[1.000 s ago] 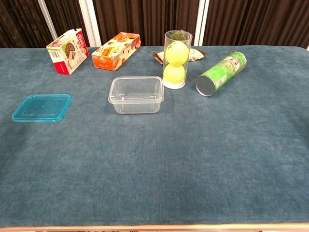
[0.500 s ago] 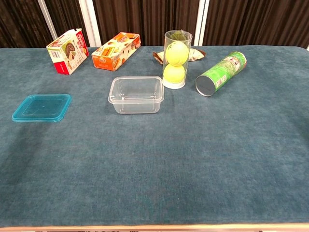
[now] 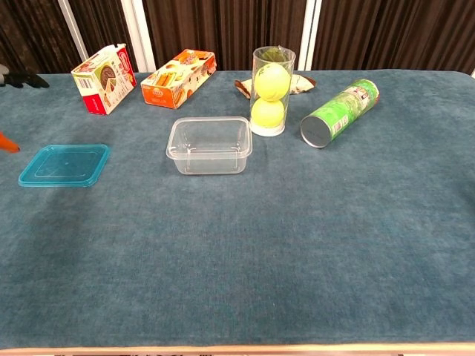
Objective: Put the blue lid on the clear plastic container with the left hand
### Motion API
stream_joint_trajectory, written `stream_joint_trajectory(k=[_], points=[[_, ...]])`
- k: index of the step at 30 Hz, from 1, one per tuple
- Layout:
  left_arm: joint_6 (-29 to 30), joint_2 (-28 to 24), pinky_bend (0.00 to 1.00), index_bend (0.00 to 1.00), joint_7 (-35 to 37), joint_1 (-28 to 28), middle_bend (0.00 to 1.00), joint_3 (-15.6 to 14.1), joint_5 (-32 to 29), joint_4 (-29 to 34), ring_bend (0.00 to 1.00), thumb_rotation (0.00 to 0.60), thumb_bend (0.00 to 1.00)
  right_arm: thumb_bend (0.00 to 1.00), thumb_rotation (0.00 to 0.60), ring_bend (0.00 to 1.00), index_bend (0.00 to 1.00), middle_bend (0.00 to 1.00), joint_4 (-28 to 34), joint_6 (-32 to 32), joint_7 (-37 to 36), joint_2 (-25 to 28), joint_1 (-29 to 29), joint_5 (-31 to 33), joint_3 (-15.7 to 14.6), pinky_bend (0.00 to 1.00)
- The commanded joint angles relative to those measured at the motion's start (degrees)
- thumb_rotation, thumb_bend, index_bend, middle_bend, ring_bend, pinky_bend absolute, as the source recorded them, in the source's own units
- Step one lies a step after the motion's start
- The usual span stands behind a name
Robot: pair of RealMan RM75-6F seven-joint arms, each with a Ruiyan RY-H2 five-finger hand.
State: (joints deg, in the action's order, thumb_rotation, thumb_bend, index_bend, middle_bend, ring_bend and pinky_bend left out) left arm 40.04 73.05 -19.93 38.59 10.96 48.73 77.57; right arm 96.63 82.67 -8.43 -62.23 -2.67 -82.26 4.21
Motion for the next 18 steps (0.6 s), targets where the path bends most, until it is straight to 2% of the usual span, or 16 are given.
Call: stream_joint_trajectory(k=[1,18], points=[[-1.46,2.56,0.00,0.00,-1.10,1.78,0.00,-1.66,-0.96,-3.31,0.00,0.600,0.04,0.29,0.600,0.00,0.10,0.00,0.09,-0.25,-0.20,0.00,-0.06,0.32,0.08,0.00],[-1.98,6.79,0.00,0.00,0.62,2.84,0.01,-5.29,1.86,-7.88,0.00,0.600,0.04,0.29,0.600,0.00,0.10,0.00,0.17,-0.66,0.12,-0.02,-0.09,1.14,0.27,0.00]])
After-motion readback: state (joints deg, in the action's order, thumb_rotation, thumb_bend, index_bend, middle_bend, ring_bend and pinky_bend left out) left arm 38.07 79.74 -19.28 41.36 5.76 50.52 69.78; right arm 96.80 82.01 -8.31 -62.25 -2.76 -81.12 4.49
